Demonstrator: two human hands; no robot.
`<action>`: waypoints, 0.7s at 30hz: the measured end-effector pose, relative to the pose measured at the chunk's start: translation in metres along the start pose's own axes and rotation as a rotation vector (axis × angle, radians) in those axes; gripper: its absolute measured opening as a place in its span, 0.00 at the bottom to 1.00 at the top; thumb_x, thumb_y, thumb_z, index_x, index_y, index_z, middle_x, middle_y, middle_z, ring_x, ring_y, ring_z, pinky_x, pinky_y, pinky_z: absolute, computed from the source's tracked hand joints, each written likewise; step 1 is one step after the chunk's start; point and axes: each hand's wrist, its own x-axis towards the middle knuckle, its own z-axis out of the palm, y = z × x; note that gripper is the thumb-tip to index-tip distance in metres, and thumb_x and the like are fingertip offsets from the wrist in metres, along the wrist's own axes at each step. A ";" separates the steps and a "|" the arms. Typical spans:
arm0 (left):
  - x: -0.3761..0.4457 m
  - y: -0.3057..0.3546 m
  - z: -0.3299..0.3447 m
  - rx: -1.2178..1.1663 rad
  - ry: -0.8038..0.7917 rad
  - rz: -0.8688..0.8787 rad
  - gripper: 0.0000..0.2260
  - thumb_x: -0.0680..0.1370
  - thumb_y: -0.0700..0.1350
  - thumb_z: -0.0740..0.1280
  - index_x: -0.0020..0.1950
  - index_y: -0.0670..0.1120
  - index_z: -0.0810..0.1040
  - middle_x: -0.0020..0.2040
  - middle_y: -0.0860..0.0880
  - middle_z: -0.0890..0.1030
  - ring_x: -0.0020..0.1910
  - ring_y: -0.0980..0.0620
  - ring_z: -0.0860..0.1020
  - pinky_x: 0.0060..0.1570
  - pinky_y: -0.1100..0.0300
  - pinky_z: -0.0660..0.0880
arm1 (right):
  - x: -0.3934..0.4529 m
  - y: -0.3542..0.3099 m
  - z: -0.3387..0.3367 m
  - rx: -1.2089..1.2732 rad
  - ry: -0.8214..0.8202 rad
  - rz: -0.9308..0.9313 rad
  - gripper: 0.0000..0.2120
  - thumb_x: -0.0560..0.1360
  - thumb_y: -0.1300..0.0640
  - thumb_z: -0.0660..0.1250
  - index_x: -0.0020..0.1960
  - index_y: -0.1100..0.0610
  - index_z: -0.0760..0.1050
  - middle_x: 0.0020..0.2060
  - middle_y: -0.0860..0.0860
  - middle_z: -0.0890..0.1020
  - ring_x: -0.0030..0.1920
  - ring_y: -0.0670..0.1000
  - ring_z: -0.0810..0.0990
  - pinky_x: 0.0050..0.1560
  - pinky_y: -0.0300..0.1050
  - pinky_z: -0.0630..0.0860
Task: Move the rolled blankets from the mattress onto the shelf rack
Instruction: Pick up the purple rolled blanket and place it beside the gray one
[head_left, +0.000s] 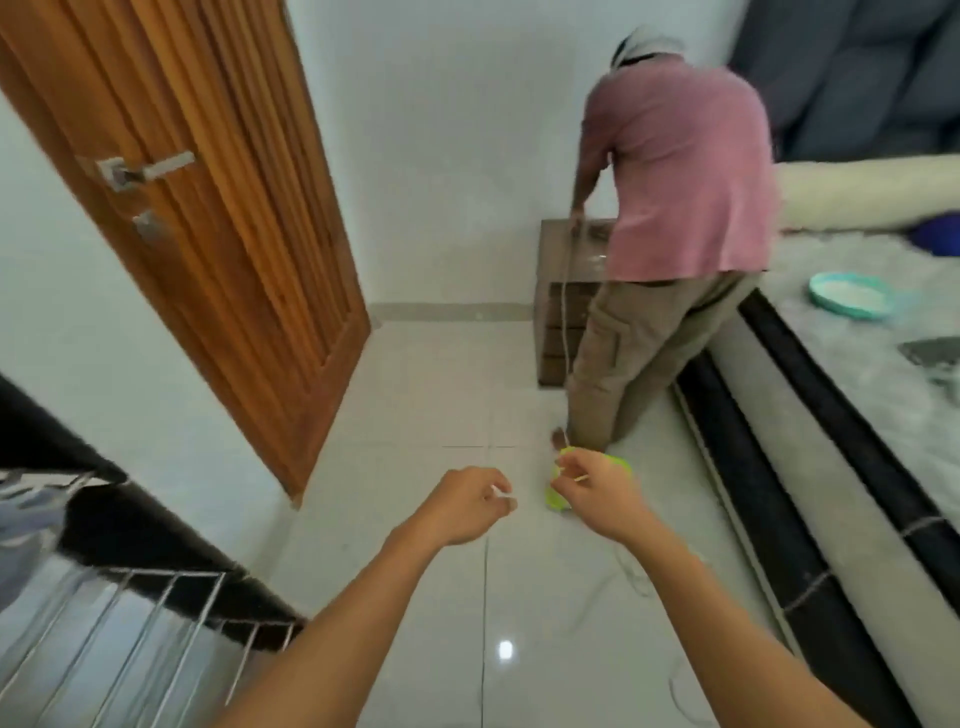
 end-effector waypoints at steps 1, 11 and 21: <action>0.006 0.024 0.022 -0.001 -0.030 0.065 0.12 0.76 0.50 0.67 0.58 0.47 0.81 0.53 0.47 0.83 0.53 0.50 0.80 0.49 0.65 0.70 | -0.018 0.034 -0.020 0.017 0.040 0.083 0.15 0.75 0.57 0.68 0.60 0.61 0.77 0.53 0.52 0.82 0.53 0.54 0.81 0.52 0.39 0.71; 0.002 0.291 0.290 -0.020 -0.543 0.494 0.06 0.77 0.42 0.67 0.40 0.47 0.77 0.34 0.50 0.76 0.30 0.57 0.74 0.30 0.67 0.71 | -0.302 0.301 -0.201 0.423 0.766 0.755 0.10 0.75 0.55 0.67 0.55 0.55 0.76 0.44 0.52 0.82 0.47 0.54 0.82 0.51 0.51 0.76; -0.104 0.467 0.496 0.025 -1.005 0.479 0.14 0.78 0.49 0.66 0.61 0.44 0.72 0.52 0.47 0.76 0.46 0.52 0.76 0.39 0.62 0.72 | -0.483 0.407 -0.227 0.708 1.158 1.041 0.09 0.75 0.57 0.67 0.54 0.58 0.75 0.42 0.54 0.81 0.41 0.52 0.81 0.50 0.54 0.77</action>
